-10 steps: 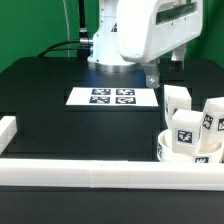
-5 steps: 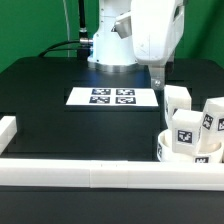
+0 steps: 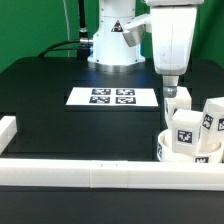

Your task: Assemble stool

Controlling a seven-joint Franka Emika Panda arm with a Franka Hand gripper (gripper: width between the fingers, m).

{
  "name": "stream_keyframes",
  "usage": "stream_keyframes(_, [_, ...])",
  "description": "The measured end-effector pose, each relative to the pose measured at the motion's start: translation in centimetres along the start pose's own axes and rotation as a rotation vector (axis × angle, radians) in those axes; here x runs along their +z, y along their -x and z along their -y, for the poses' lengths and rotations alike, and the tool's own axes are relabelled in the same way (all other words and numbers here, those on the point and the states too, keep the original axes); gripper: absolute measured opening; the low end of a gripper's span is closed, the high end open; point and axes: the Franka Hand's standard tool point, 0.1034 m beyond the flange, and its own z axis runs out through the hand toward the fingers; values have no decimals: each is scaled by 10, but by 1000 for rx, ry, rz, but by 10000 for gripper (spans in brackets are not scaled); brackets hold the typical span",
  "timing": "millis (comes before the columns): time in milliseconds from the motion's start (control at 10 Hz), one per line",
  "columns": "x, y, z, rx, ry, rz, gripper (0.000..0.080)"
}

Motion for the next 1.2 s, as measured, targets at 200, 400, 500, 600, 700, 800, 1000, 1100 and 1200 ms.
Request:
stream_keyframes(200, [4,-3,2,-3,-6,-1,649])
stream_keyframes(400, [8,-6,-2,-5,-10,-2,649])
stream_keyframes(500, [10,-6,-2,-4,-13,-1,649])
stream_keyframes(600, [12,-7,-1,-2,-17,-1,649])
stream_keyframes(700, [15,-8,1,-3,-20,-1,649])
stream_keyframes(800, [16,-8,1,-2,-21,-1,649])
stream_keyframes(1000, [17,-7,2,2,-24,0,507])
stream_keyframes(1100, [19,-7,3,5,-27,0,356])
stream_keyframes(1200, [18,-7,2,7,-25,0,356])
